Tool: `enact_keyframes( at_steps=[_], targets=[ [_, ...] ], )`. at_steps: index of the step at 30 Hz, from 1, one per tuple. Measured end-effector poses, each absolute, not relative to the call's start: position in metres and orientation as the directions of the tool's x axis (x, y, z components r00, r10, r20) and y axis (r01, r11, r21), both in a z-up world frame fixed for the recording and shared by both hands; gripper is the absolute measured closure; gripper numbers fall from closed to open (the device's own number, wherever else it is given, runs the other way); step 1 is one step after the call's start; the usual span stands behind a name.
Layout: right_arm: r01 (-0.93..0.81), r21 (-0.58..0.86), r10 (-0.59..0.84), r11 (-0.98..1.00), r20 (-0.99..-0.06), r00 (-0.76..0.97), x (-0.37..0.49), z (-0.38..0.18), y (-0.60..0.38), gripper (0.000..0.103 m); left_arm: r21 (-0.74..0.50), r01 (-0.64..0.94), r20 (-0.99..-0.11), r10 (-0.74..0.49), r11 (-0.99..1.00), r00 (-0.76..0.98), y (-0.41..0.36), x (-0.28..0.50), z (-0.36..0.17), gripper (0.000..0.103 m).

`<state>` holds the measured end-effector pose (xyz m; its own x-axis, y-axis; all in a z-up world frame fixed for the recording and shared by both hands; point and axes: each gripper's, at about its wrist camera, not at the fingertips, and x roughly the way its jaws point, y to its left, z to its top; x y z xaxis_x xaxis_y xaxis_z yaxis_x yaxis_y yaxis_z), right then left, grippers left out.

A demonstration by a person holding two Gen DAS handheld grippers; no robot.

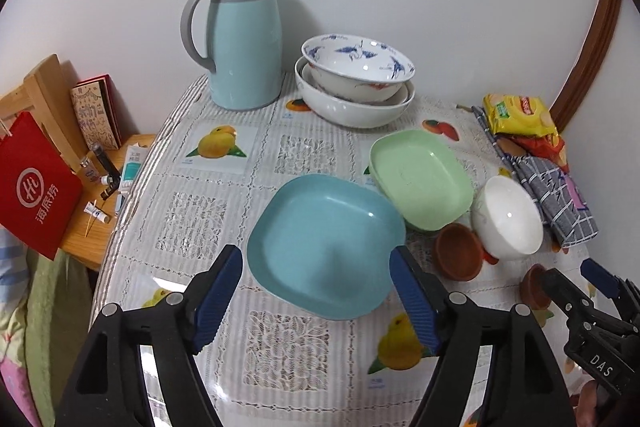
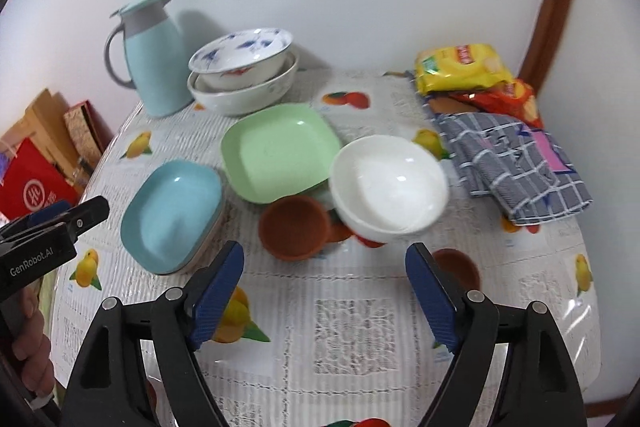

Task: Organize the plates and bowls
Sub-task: 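Move both grippers toward the rim of the green square plate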

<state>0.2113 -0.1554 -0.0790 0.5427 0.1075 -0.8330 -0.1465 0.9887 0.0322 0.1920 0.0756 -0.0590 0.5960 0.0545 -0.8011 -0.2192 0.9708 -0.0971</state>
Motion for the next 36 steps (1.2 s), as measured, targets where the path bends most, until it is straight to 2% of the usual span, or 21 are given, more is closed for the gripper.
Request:
enact_keyframes(
  at_steps=[4,6,11,18,27,36],
  targets=[
    [-0.103,0.053,0.102,0.993,-0.823,0.558,0.209,-0.069,-0.169,0.020,-0.123,-0.195,-0.786,0.024,0.973,0.617,0.072,0.191,-0.049,0.028],
    [-0.136,0.063,0.132,0.989,-0.796,0.590,0.208,-0.064,-0.171,0.020,-0.118,-0.186,-0.778,0.025,0.975,0.627,0.068,0.192,-0.043,0.028],
    [-0.137,0.007,0.095,0.991,-0.757,0.647,0.206,-0.051,-0.172,0.020,-0.097,-0.140,-0.743,0.022,0.985,0.669,0.058,0.195,-0.028,0.028],
    [-0.147,0.069,0.150,0.987,-0.735,0.662,0.225,-0.040,-0.174,0.020,-0.102,-0.121,-0.720,0.011,0.987,0.694,0.051,0.207,-0.016,0.028],
    [-0.170,0.099,0.188,0.980,-0.727,0.661,0.266,-0.044,-0.166,0.020,-0.082,-0.110,-0.754,0.011,0.991,0.657,0.054,0.247,-0.031,0.028],
    [-0.203,0.065,0.187,0.977,-0.724,0.664,0.316,-0.057,-0.148,0.022,-0.091,-0.132,-0.772,0.014,0.987,0.635,0.061,0.287,-0.053,0.028]
  ],
)
